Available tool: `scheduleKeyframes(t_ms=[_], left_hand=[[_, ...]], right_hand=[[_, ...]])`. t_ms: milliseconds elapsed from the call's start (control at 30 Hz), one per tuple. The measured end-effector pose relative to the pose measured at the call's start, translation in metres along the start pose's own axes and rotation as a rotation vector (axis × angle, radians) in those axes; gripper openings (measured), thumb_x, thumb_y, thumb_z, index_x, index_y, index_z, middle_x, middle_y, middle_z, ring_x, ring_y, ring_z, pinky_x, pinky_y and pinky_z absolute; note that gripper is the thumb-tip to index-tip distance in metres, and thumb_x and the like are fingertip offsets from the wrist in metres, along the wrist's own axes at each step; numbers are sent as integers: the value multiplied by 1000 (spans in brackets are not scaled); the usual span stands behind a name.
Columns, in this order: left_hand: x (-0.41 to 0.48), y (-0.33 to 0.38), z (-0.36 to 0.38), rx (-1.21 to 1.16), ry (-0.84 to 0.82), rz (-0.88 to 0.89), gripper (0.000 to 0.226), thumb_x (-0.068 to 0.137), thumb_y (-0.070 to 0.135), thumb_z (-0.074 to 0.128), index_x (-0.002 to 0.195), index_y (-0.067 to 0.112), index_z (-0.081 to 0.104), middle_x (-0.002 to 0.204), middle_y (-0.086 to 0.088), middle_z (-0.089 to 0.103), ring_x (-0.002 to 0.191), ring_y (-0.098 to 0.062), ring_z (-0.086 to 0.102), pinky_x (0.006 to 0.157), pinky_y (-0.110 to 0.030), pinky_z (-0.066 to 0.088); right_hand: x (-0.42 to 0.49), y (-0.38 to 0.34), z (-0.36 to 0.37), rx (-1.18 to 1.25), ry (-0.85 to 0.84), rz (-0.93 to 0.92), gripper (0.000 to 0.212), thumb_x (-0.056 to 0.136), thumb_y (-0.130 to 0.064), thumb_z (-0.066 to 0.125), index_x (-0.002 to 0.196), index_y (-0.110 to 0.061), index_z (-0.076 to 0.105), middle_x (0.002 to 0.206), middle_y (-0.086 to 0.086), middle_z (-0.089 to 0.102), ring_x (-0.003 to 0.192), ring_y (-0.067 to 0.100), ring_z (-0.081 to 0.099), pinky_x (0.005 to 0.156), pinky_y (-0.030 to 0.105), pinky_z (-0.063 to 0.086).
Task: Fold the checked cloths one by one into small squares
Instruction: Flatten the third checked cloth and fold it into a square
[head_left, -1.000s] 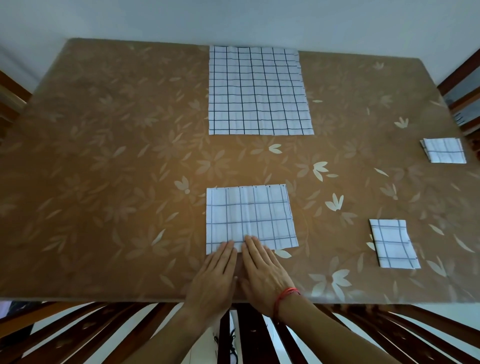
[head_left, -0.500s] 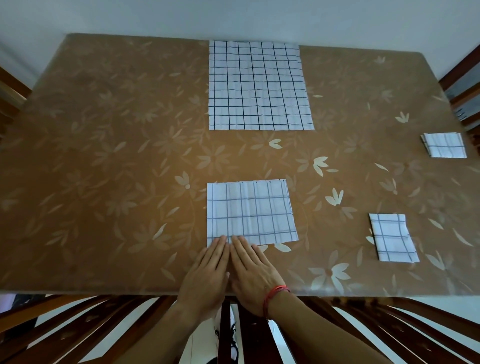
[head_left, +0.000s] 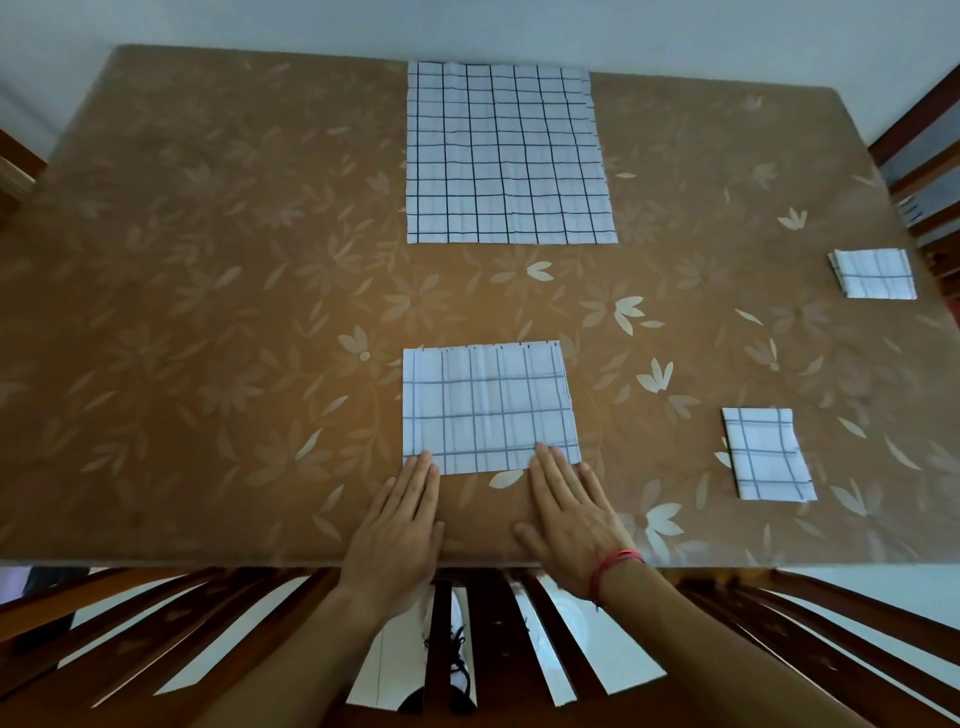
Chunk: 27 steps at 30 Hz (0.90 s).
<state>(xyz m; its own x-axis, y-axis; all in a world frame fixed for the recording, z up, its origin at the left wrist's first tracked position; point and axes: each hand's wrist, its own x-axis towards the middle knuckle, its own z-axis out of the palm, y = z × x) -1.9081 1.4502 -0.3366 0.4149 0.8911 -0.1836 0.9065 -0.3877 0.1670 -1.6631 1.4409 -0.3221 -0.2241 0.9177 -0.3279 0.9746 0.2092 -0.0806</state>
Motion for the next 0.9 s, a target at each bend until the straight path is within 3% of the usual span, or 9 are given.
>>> scheduleKeyframes(t_ms=[167,267,500,567,633,700,833,900], left_hand=[[1,1,-1,-6,-16,-13,59,102,35,19,152,3,19,162,-10,11,150,-20,5,117,-38,14],[0,1,-1,-13,-16,-16,59,102,35,17,152,4,17,162,-9,8,150,-18,2,117,-37,11],[1,0,-4,-67,-11,-17,58,102,35,19,153,7,20,162,-6,10,149,-15,4,117,-34,9],[3,1,-10,-114,12,-16,58,100,33,23,151,6,26,161,-7,17,149,-17,11,118,-35,12],[8,3,-19,-189,53,-19,54,98,30,30,144,4,40,155,-9,32,145,-19,25,119,-36,21],[17,5,-27,-253,91,-20,49,96,26,33,137,3,47,148,-9,40,140,-20,33,117,-38,28],[41,11,-34,-251,121,33,44,97,13,48,139,1,47,149,-13,40,142,-24,31,117,-38,27],[49,14,-34,-221,69,49,47,99,15,48,143,3,40,154,-11,31,145,-24,23,118,-35,23]], right_hand=[[-11,21,1,-8,-14,91,79,95,-60,17,151,-5,11,160,8,3,147,23,0,118,42,1],[-11,20,-1,15,-49,81,79,95,-59,13,151,-6,-5,159,7,-13,146,22,-15,119,40,-9],[-11,18,-6,83,-65,87,78,94,-57,11,152,-7,-9,159,7,-18,145,20,-20,117,39,-10],[-9,17,-13,141,-40,91,76,95,-54,16,153,-7,0,161,7,-8,148,21,-11,120,39,-4],[-4,16,-22,208,34,112,69,96,-48,30,152,-9,17,159,6,17,145,24,17,118,37,17],[9,16,-34,291,126,178,57,94,-44,42,142,-16,36,141,4,42,120,25,42,100,38,38],[47,23,-46,533,148,369,35,89,-39,47,116,-19,55,106,0,56,97,23,47,85,38,44],[60,27,-53,780,99,515,19,89,-30,50,97,-16,61,88,-1,58,89,23,52,78,37,48]])
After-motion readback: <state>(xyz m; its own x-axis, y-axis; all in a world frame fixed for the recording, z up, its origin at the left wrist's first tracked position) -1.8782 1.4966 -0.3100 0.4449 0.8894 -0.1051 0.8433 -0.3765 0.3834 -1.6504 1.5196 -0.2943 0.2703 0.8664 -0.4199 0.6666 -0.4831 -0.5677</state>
